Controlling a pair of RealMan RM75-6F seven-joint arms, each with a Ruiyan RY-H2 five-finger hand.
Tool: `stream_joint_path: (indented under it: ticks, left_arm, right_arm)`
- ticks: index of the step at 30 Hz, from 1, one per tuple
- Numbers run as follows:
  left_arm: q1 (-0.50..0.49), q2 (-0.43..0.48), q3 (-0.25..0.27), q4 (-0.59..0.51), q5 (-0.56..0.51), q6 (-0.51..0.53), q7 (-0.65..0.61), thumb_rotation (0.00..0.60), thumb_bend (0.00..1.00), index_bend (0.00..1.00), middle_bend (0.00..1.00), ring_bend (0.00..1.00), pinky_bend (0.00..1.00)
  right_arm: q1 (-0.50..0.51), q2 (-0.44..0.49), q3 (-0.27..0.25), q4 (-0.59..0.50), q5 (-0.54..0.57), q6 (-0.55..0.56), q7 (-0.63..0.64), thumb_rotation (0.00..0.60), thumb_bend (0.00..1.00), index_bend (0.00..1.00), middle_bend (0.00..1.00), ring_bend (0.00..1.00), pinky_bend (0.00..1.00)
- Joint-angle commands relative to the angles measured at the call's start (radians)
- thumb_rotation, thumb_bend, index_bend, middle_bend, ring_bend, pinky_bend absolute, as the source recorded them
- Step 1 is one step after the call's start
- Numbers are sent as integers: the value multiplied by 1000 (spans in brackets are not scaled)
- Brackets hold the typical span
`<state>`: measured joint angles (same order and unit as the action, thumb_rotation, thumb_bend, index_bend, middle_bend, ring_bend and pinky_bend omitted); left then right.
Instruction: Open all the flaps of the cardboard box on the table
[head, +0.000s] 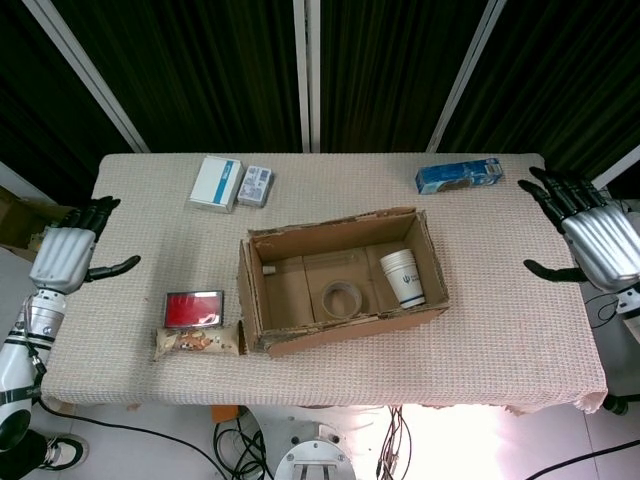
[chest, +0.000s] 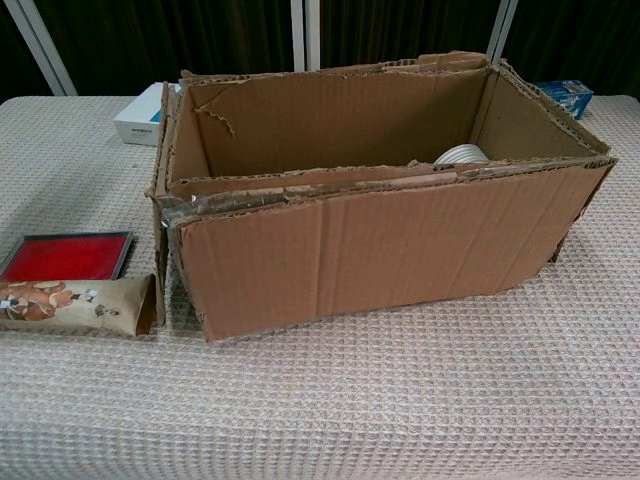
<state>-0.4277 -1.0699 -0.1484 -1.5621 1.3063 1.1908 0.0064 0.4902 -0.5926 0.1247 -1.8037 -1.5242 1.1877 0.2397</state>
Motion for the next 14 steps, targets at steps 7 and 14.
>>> stream_joint_path:
  ticks: [7,14]
  left_arm:
    - [149,-41,64,50,142,265,27,0,48,42,65,53,166]
    - [196,-77,101,111,180,302,-11,0,48,41,64,53,165]
  right_arm:
    - [-390,-503,-92,341,26,478,-238,600,128,0,0,0,0]
    - [-429,-583,-88,476,55,463,-156,600,125,0,0,0,0]
